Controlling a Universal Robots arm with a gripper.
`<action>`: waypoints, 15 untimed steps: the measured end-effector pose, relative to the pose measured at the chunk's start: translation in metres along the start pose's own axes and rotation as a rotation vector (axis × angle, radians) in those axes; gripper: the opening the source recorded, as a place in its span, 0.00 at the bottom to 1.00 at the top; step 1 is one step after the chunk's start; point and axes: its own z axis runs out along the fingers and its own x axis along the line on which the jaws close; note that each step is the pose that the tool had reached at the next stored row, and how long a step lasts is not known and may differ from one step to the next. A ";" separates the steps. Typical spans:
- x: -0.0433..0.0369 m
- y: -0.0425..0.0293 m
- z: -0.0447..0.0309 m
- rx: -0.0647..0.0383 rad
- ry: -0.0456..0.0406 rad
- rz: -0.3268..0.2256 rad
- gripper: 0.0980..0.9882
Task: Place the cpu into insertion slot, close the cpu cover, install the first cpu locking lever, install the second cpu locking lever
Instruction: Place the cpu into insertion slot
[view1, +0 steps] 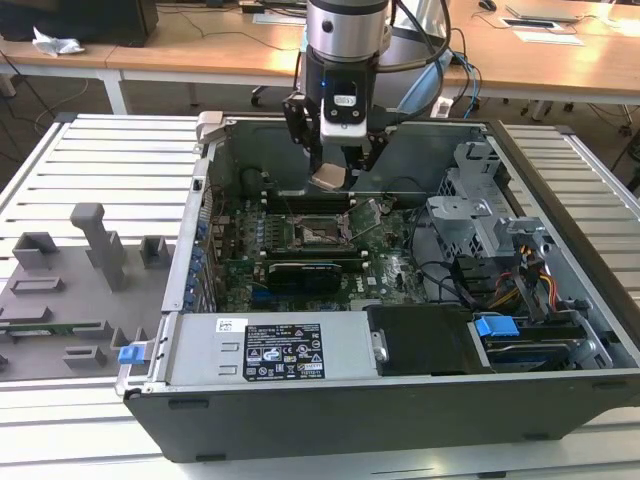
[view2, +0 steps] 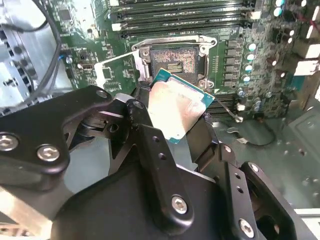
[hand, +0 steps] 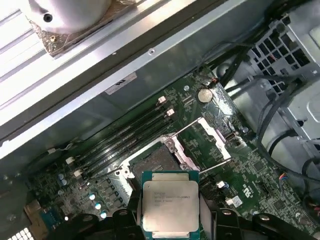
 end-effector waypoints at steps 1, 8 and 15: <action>0.0000 0.0000 0.0004 0.000 -0.0026 0.029 0.50; 0.0000 -0.0002 0.0024 -0.003 -0.0175 0.200 0.50; -0.0001 -0.0004 0.0040 -0.005 -0.0305 0.349 0.50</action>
